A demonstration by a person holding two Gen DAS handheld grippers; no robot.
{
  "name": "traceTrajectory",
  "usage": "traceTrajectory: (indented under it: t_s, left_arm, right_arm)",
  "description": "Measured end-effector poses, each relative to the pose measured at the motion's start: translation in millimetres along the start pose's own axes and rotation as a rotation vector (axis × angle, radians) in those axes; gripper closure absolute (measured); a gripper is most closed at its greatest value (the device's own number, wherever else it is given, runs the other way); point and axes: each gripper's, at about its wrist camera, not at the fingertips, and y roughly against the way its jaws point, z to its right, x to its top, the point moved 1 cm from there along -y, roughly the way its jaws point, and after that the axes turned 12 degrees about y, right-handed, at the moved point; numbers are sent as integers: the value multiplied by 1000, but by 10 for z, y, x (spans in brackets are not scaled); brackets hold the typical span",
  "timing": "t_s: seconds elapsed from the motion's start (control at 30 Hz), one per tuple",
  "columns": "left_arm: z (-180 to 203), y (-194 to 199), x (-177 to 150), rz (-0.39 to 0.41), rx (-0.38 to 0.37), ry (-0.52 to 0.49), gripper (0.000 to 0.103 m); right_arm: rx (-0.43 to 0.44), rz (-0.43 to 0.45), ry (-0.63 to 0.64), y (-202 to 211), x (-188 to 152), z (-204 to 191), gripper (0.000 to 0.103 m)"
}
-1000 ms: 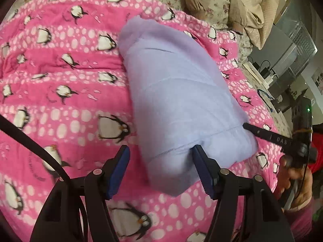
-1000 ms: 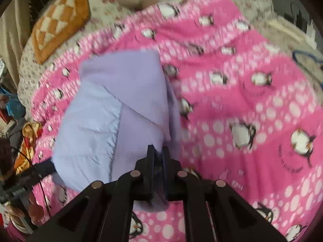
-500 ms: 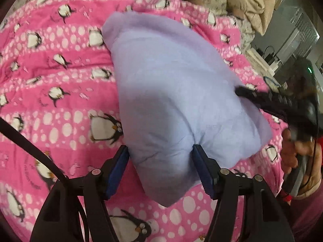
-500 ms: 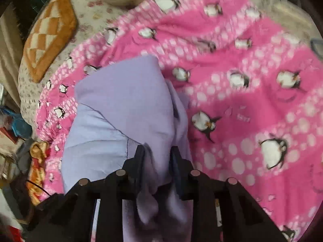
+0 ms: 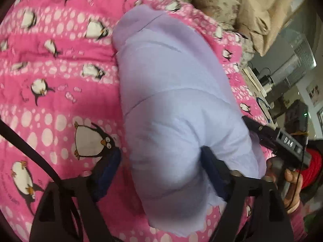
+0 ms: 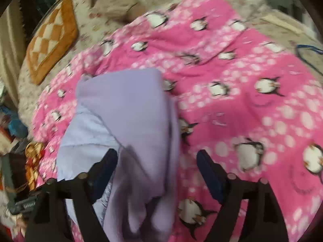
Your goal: Fold large clothes
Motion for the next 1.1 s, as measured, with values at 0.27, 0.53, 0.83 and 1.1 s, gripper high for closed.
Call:
traceTrajectory:
  t_s: [0.27, 0.53, 0.83, 1.1]
  left_arm:
    - [-94, -258, 60, -53, -106, 96, 49]
    - [-88, 742, -172, -47, -162, -1, 89]
    - [-640, 1295, -1102, -55, 110, 6, 85]
    - [-313, 1922, -983, 204, 187, -70, 74]
  right_arm:
    - [298, -114, -148, -671, -5, 256, 39]
    - [367, -65, -57, 19, -85, -354, 55]
    - [251, -248, 138, 74, -793, -1238, 36]
    - [146, -100, 283, 1114, -826, -1471, 42]
